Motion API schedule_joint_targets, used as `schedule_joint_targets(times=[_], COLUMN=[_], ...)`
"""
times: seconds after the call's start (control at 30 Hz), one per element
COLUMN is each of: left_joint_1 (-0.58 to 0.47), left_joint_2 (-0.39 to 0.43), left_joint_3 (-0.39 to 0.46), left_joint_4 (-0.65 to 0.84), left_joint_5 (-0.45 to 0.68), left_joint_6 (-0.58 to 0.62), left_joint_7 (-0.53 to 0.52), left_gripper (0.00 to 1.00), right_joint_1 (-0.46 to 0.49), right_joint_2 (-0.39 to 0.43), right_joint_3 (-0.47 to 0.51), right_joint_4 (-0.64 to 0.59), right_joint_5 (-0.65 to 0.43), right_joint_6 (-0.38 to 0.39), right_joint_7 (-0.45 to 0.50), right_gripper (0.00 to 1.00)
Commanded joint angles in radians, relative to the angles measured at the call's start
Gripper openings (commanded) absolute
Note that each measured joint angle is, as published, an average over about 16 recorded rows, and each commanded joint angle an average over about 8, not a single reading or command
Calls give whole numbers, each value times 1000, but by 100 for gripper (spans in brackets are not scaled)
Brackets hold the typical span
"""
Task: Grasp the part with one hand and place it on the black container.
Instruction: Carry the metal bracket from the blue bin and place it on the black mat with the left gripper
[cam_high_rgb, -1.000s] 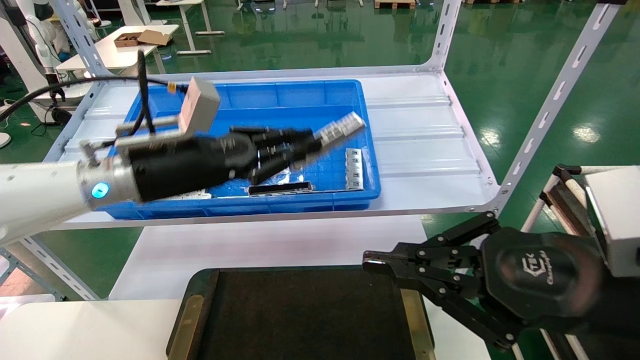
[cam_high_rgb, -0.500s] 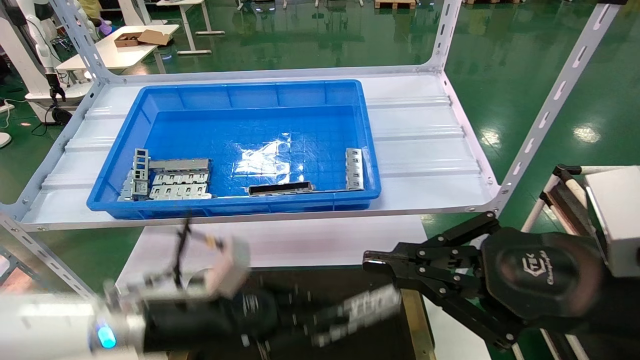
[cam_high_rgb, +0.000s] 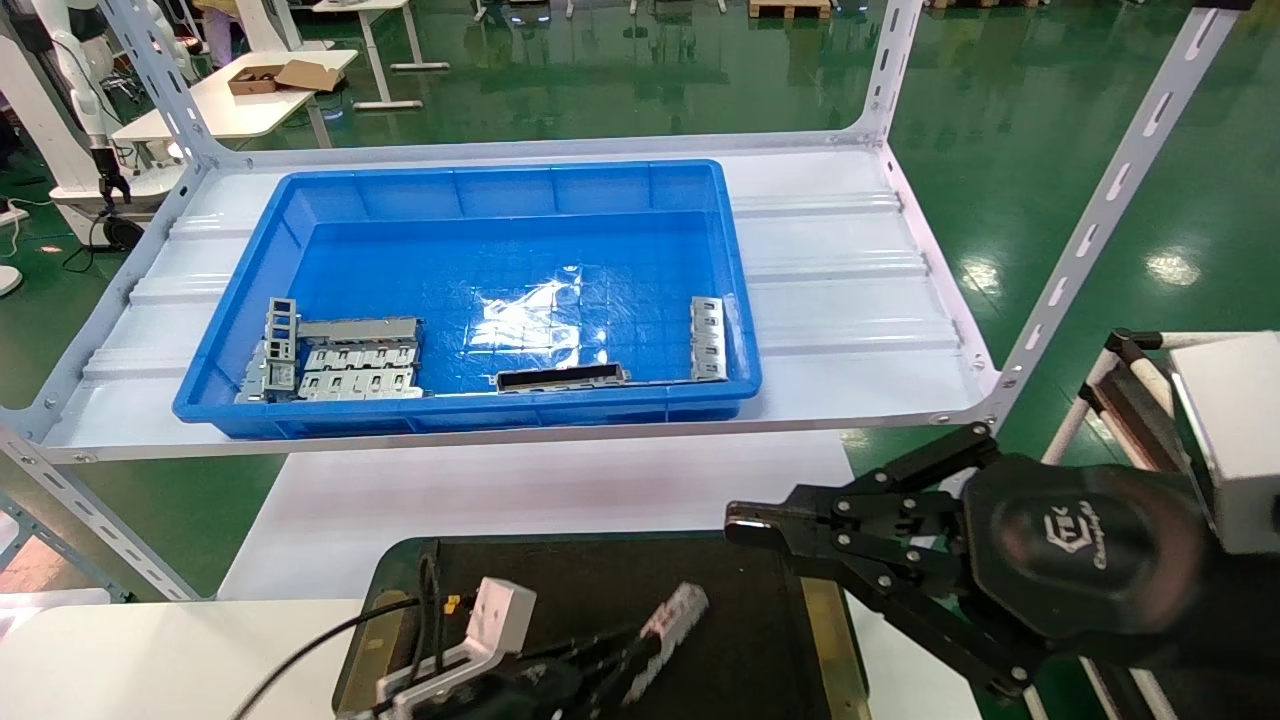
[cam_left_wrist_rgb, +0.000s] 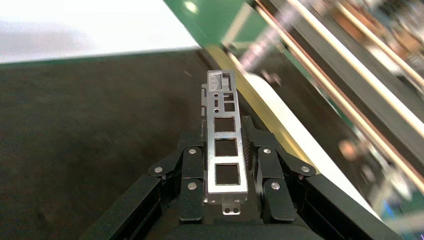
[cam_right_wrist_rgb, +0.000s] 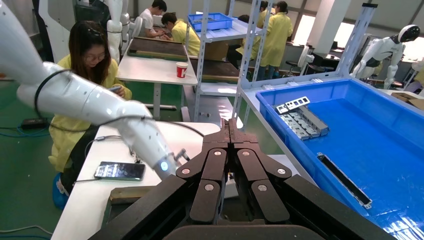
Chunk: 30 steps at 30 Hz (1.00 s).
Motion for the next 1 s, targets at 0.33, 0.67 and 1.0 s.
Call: schedule_joint_targets(times=[0.33,0.67,1.0], left_joint_1=[66,72,55], left_joint_2=[191,226,227], left_joint_3=[30,109,216], left_joint_4=[42,69,92], left_joint_5=[101,90,45], left_joint_6=[-419,-576,-666], left_joint_7=[-137,-219,-257], left_gripper=[0,0,20], right_joint_1=[0,0,0], right_joint_2=[0,0,0], right_joint_3=[0,0,0], right_joint_4=[0,0,0], right_joint_5=[0,0,0], right_joint_6=[0,0,0], right_joint_7=[0,0,0], right_gripper=[0,0,2])
